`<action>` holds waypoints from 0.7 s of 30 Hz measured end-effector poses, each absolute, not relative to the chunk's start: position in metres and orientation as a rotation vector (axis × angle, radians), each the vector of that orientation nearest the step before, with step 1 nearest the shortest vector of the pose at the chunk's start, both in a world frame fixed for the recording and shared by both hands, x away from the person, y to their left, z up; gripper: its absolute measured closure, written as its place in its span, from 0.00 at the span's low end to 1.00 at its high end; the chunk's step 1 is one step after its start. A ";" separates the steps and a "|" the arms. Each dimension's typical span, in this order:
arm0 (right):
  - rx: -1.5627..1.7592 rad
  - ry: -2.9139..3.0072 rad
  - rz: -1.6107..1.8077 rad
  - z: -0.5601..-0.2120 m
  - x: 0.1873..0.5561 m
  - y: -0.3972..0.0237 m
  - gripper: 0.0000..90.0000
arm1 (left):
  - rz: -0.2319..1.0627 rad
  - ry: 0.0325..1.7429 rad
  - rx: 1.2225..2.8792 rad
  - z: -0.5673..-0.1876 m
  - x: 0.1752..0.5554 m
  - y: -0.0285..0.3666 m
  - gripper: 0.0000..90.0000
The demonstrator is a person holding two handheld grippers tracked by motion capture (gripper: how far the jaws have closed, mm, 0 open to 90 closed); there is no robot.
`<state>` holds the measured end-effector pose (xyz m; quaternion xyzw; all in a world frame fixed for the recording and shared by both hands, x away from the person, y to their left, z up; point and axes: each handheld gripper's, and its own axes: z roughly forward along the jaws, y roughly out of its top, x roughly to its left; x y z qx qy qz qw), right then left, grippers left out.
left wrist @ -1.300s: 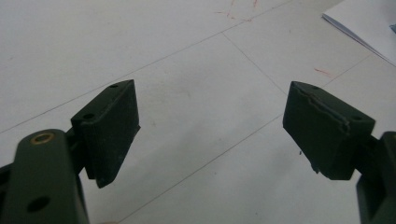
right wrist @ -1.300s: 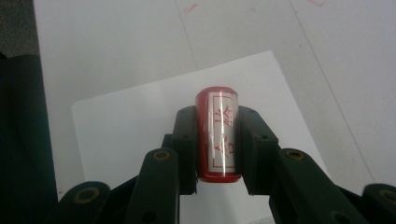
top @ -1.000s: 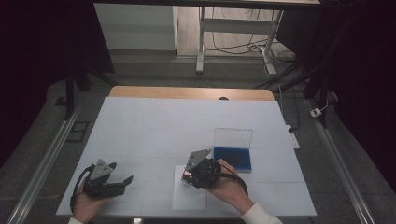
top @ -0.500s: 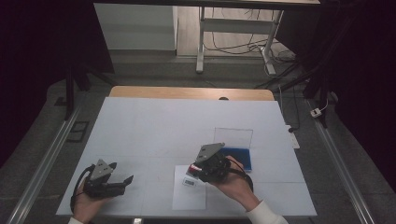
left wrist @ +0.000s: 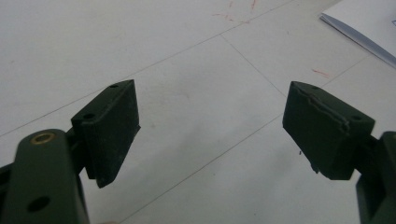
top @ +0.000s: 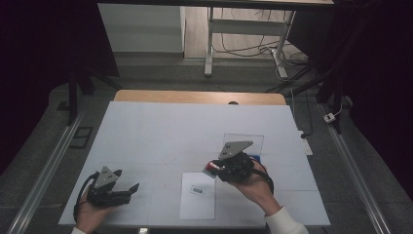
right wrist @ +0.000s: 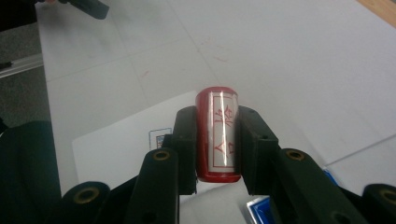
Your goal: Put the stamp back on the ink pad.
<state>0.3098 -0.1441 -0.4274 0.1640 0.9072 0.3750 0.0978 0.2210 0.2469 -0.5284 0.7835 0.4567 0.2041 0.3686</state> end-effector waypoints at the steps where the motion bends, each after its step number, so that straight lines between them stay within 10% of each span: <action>1: 0.496 2.679 1.110 -0.427 0.311 -0.146 0.77 | 0.526 1.171 2.012 -0.528 0.221 0.247 0.21; 21: 0.623 2.594 1.060 -0.423 0.327 -0.176 0.77 | 0.525 1.165 2.014 -0.528 0.221 0.247 0.21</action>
